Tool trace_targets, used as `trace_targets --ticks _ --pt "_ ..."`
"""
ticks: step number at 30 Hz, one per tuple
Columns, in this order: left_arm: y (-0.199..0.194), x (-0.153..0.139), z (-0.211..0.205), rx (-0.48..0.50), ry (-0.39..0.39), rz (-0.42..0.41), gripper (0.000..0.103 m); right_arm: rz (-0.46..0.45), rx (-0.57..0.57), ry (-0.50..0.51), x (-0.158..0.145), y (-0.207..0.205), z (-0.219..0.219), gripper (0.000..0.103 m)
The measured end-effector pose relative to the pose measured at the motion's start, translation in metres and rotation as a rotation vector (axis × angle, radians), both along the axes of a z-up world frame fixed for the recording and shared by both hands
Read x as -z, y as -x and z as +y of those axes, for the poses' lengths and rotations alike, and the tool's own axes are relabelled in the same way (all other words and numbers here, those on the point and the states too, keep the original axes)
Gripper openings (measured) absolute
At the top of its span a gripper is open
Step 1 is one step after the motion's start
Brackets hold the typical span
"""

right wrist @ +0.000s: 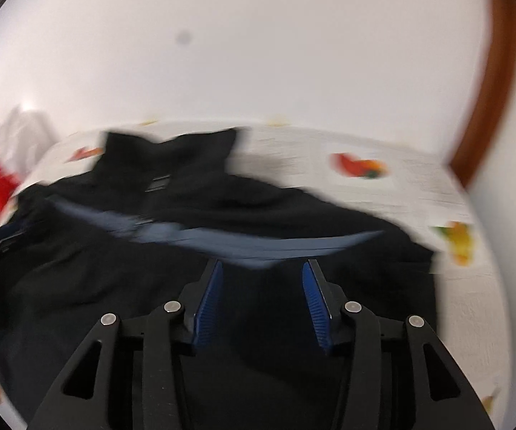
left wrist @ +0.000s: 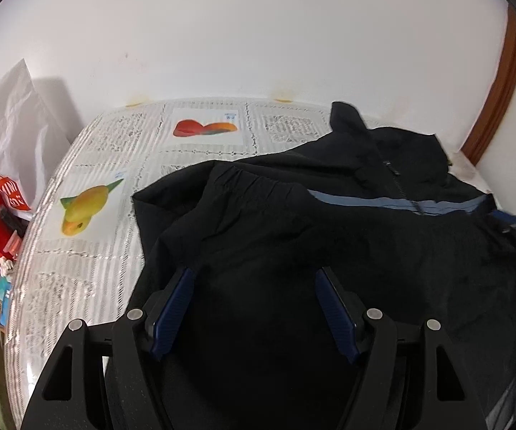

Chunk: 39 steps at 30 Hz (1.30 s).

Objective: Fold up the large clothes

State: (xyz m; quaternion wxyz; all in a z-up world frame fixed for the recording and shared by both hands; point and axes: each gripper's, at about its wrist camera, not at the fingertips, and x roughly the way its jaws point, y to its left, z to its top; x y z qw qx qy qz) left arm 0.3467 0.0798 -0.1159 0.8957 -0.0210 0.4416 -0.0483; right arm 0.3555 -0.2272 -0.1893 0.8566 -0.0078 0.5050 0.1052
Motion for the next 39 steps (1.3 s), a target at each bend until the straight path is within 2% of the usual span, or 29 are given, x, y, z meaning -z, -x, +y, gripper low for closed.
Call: trace_targets --ticks 2,6,8,9,10,13,16,19,21,24,27,28,30,32,33,35,39 --pt "0.011 -0.005 0.003 0.007 -0.004 -0.013 0.069 0.027 -0.026 -0.018 0.009 -0.003 0.018 0.047" --pt "0.028 -0.001 0.01 0.024 0.0 -0.002 0.07 0.108 0.008 -0.043 0.036 -0.02 0.031 0.044" --pt "0.034 0.004 0.013 0.023 -0.008 0.006 0.07 0.122 0.012 -0.063 0.041 -0.025 0.031 0.018" --pt "0.035 0.006 0.015 0.018 -0.008 0.011 0.07 0.128 -0.004 -0.062 0.043 -0.028 0.032 0.016" --pt "0.036 0.008 0.018 0.012 0.001 0.017 0.07 0.125 -0.02 -0.066 0.043 -0.03 0.034 0.007" --pt "0.033 0.009 0.024 0.005 0.027 0.019 0.07 0.069 -0.044 -0.062 0.028 -0.028 0.033 0.005" --pt "0.032 0.004 0.026 -0.003 0.025 0.002 0.07 -0.072 -0.062 -0.041 -0.006 -0.02 0.038 0.005" --pt "0.03 0.002 0.028 -0.023 0.018 -0.012 0.07 -0.125 -0.071 -0.023 -0.015 -0.026 0.047 0.005" --pt "0.027 0.001 0.028 -0.037 0.009 -0.026 0.07 -0.109 -0.068 0.006 -0.005 -0.033 0.053 0.005" --pt "0.022 0.001 0.025 -0.042 -0.002 -0.037 0.07 -0.044 -0.043 0.034 0.028 -0.045 0.055 0.005" --pt "0.012 0.001 0.021 -0.038 -0.003 -0.033 0.07 0.009 -0.027 0.021 0.047 -0.048 0.05 0.008" --pt "0.011 0.001 0.019 -0.035 -0.008 -0.035 0.07 0.01 -0.025 0.003 0.044 -0.047 0.045 0.011" --pt "0.003 0.0 0.015 -0.031 -0.025 -0.049 0.07 -0.022 -0.016 -0.019 0.028 -0.039 0.033 0.022" --pt "-0.003 0.002 0.012 -0.034 -0.029 -0.058 0.07 -0.08 0.025 -0.015 0.01 -0.028 0.015 0.044" --pt "-0.006 0.003 0.011 -0.038 -0.032 -0.057 0.07 -0.109 0.045 -0.006 0.004 -0.022 0.004 0.045" --pt "-0.014 0.011 0.007 -0.039 -0.048 -0.047 0.07 -0.11 0.079 0.02 0.004 -0.018 -0.014 0.045" --pt "-0.023 0.022 -0.003 -0.036 -0.122 -0.033 0.07 -0.013 0.144 0.104 0.04 -0.022 -0.045 0.044"
